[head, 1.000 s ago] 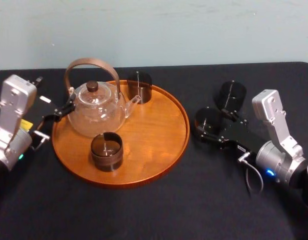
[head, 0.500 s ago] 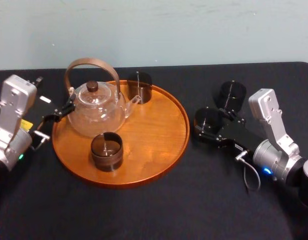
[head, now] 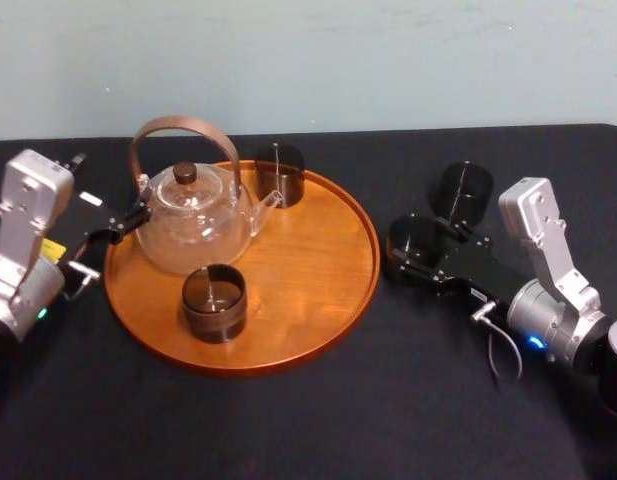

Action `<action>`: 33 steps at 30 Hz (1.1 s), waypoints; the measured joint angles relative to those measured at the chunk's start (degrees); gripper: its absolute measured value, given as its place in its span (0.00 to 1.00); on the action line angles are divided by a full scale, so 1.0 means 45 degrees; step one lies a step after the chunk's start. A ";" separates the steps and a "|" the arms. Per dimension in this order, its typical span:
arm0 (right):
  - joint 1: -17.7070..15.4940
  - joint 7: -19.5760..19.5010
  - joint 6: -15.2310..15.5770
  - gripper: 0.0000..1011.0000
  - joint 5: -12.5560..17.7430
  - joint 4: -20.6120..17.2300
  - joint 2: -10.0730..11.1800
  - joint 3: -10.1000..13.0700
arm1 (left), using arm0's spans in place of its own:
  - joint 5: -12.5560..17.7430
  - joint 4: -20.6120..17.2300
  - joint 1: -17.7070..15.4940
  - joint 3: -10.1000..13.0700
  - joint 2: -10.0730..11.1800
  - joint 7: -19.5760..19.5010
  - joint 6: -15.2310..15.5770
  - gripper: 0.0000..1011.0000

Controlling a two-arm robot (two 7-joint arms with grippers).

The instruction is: Pick up the glass from the table and place it on the tray.

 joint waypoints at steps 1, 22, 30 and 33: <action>-0.0001 0.0000 0.0001 0.88 0.0002 -0.0001 0.0001 0.0001 | 0.0000 0.0000 -0.0001 0.0000 0.0000 0.0000 0.0000 1.00; -0.0325 0.0082 -0.0004 0.88 0.0007 -0.0636 0.0096 0.0322 | 0.0000 0.0001 0.0000 0.0000 0.0000 0.0001 0.0000 1.00; -0.0584 0.0110 -0.0007 0.88 -0.0058 -0.1344 0.0223 0.0412 | 0.0000 0.0000 0.0000 0.0000 0.0000 0.0001 0.0000 1.00; -0.0658 0.0188 -0.0013 0.88 -0.0086 -0.1698 0.0262 0.0382 | 0.0000 0.0000 0.0000 0.0000 0.0000 0.0000 0.0000 1.00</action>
